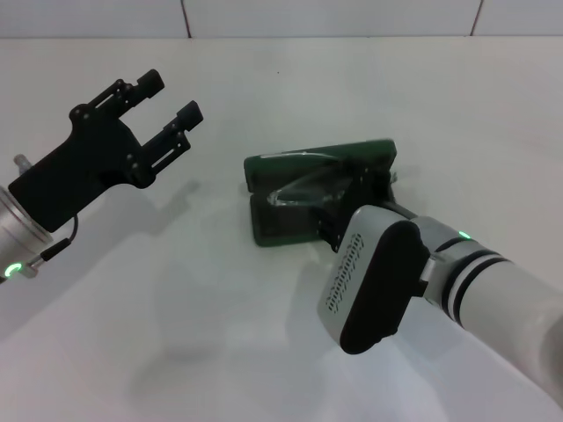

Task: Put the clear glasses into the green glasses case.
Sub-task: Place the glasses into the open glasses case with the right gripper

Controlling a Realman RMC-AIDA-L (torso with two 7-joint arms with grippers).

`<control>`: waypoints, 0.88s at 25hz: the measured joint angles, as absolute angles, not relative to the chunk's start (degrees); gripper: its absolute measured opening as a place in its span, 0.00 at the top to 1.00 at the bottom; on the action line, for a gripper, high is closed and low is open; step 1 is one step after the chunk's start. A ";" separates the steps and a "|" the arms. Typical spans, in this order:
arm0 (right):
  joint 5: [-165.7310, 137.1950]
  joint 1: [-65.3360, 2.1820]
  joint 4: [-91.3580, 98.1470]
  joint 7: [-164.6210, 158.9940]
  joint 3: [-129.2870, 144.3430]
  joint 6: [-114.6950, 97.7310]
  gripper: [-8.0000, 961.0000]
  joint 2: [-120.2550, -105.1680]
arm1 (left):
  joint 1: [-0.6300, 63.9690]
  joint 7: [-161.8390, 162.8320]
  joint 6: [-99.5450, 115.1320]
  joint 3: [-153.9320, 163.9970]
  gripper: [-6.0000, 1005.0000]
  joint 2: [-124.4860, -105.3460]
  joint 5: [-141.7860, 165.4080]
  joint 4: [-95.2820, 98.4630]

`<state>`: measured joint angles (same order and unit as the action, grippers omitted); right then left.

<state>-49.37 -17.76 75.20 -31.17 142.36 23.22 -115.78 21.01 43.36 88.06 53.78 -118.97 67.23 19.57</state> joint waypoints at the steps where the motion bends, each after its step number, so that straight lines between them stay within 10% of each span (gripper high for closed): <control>1: -47.74 -17.72 75.72 -29.24 142.09 23.36 0.44 -115.72 | 21.01 43.39 88.06 53.76 0.34 -118.96 67.23 19.57; 22: -27.59 -17.70 81.01 -6.29 139.99 28.46 0.31 -115.57 | 21.18 43.36 88.06 53.70 0.34 -118.73 67.24 19.60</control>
